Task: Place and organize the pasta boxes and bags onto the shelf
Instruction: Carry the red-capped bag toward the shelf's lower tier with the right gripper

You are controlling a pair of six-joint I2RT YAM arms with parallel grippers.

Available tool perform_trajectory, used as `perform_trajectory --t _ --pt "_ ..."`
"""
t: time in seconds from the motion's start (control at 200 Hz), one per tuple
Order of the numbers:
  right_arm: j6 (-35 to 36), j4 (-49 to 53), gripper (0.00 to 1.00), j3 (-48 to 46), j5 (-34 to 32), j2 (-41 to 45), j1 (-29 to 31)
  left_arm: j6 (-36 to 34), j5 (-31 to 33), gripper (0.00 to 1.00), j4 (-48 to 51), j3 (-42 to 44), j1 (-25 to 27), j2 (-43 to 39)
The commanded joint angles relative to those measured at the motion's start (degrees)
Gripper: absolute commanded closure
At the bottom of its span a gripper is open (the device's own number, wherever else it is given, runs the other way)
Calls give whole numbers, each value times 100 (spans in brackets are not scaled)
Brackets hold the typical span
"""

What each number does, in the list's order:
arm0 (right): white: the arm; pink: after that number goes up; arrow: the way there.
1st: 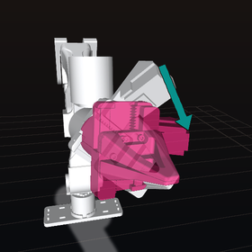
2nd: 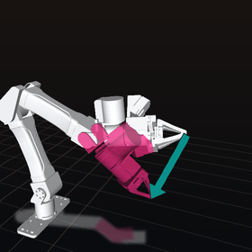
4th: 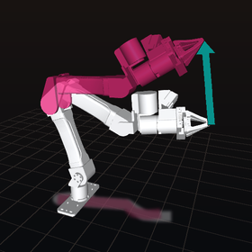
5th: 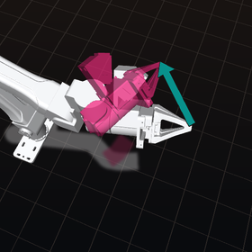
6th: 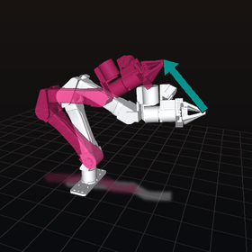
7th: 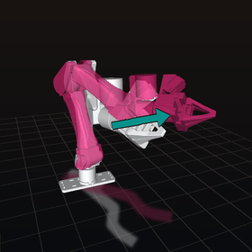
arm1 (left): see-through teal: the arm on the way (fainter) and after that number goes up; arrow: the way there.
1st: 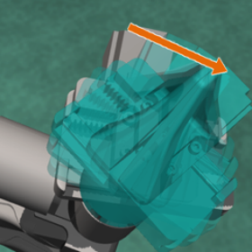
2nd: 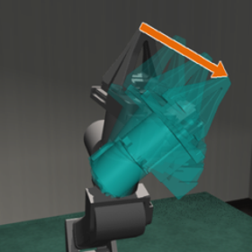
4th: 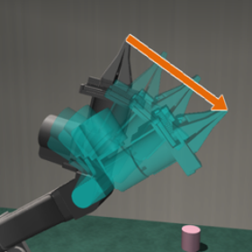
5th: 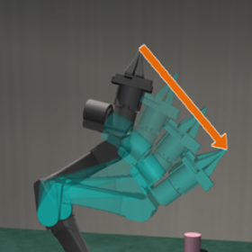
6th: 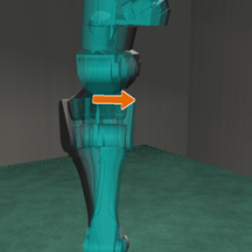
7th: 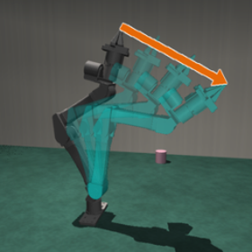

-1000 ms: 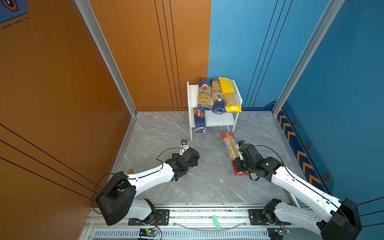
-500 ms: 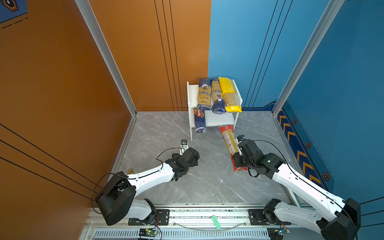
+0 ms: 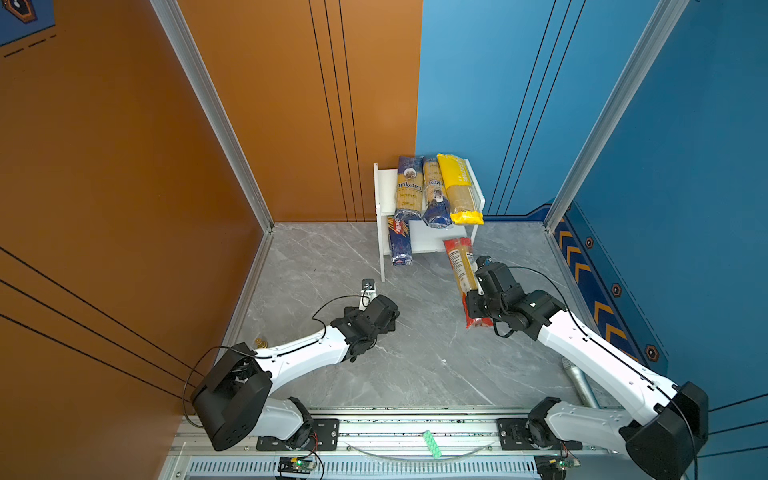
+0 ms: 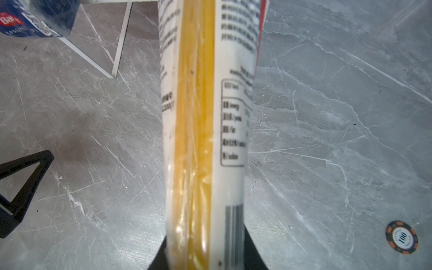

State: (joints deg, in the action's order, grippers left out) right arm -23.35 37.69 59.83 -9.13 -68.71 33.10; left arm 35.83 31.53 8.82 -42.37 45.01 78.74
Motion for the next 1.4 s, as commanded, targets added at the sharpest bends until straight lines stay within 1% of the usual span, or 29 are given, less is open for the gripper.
perform_trajectory --t 0.0,0.606,0.961,1.182,1.392 --pt "-60 -807 100 507 -62 39 -91 29 171 2 120 80 -19 -103" --pt "-265 -1495 100 822 105 -428 -120 55 194 2 111 211 -28 -267" --pt "-261 -1801 100 1018 141 -745 -94 69 191 2 111 230 -28 -260" --pt "-232 -2196 100 996 195 -893 -76 99 189 2 129 235 -29 -265" --pt "-127 -2524 100 868 110 -927 -24 99 207 2 146 235 -32 -263"
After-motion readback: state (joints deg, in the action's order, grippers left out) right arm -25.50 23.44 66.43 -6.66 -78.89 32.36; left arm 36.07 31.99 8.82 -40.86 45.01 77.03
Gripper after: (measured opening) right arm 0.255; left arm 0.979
